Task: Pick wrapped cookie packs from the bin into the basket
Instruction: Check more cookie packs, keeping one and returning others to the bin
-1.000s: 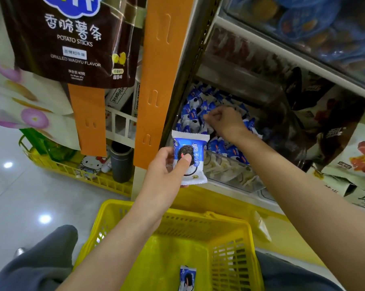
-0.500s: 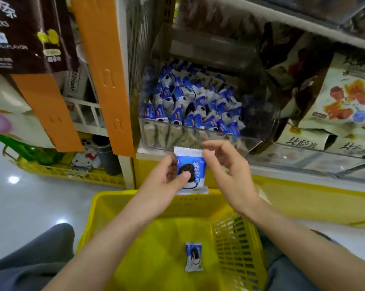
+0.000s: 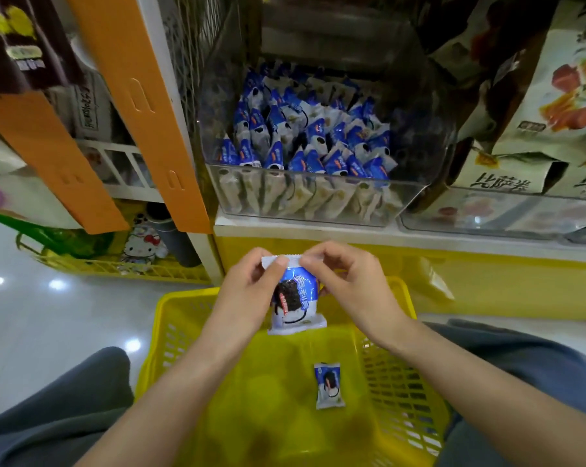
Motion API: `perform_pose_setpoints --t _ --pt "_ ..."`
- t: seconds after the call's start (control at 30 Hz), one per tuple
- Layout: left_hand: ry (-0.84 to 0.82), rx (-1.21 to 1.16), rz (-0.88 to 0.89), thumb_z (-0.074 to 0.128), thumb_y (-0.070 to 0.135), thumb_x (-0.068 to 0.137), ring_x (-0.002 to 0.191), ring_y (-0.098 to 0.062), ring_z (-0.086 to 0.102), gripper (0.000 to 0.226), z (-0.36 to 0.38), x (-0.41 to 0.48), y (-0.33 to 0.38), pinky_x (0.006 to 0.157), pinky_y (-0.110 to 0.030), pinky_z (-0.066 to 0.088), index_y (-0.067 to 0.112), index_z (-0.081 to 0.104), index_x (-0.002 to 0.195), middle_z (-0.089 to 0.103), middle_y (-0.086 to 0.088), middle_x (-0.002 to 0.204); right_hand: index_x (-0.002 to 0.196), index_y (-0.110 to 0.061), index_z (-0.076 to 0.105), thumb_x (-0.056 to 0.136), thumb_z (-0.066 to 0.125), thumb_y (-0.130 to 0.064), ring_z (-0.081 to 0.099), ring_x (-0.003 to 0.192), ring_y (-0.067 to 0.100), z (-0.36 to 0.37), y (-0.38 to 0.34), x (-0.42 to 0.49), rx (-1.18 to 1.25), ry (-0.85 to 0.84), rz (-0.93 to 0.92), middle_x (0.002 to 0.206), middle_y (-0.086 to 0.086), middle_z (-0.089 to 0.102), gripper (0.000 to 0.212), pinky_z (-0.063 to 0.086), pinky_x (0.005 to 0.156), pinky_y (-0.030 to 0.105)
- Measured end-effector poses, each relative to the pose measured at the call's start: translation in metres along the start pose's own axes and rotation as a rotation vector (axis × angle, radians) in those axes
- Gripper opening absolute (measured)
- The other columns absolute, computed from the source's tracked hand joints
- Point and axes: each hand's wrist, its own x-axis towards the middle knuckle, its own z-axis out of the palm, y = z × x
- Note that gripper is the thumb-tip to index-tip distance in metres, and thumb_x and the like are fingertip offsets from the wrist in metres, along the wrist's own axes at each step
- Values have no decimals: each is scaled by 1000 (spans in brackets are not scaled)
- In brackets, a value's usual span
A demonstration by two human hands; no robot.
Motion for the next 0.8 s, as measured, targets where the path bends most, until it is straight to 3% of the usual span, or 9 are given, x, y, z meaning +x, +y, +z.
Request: perform_pose_setpoints --t 0.13,0.2,0.27,0.33,0.43,0.47,0.63,0.73,0.8 --pt "10 -4 -56 49 17 93 57 -9 41 28 -2 -4 -4 47 -18 33 14 46 66 44 -1 60 84 -10 70 86 61 -20 56 69 7 -3 1 -5 -458 -7 -426 76 -4 63 14 44 64 19" --pt "4 -39 -82 49 19 93 59 -9 45 25 -3 -6 -5 52 -20 36 13 48 69 47 0 61 85 -9 70 87 60 -21 56 70 8 -5 3 -6 -502 -4 -485 77 -1 65 15 44 64 19" --pt "-17 -85 -116 50 22 93 68 -13 52 19 -4 -8 -4 61 -25 41 7 54 81 54 -6 71 85 -12 69 88 59 -22 52 69 2 -4 2 -7 -404 32 -372 75 -6 62 13 40 64 12" --pt "-65 -116 -141 56 24 89 69 -10 59 16 -3 -10 -3 59 -20 46 8 55 91 61 -3 78 85 -16 65 89 58 -21 53 68 -1 -3 3 -6 -263 114 -220 73 -11 59 10 43 64 11" --pt "-80 -139 -129 67 10 80 68 -5 67 33 1 -15 -1 56 -19 54 10 49 108 66 -5 96 83 -20 54 93 53 -16 62 73 12 -3 4 -1 -87 203 1 78 0 63 11 55 65 32" --pt "-49 -150 -103 67 4 79 68 -5 67 37 2 -15 -1 56 -18 54 9 48 111 66 -6 98 82 -20 52 94 50 -14 64 75 17 -4 3 1 -12 210 80 82 5 64 13 56 65 34" --pt "131 -56 40 65 9 82 78 -13 63 25 -6 -11 -5 64 -17 50 7 58 106 68 -7 97 86 -10 48 97 44 -10 65 63 6 -2 2 -1 379 9 461 80 6 62 11 57 59 21" --pt "162 49 106 67 10 81 69 -10 57 10 -10 -8 -9 60 -14 46 13 63 90 69 -2 86 84 -13 46 94 49 -8 62 69 12 0 6 -6 274 -152 585 86 8 61 12 55 63 24" --pt "161 121 152 69 10 79 66 -8 54 12 -11 -7 -11 59 -11 44 20 63 82 67 7 79 101 -11 50 89 58 -7 59 89 17 -1 7 -6 -8 -181 520 104 10 59 16 52 82 32"
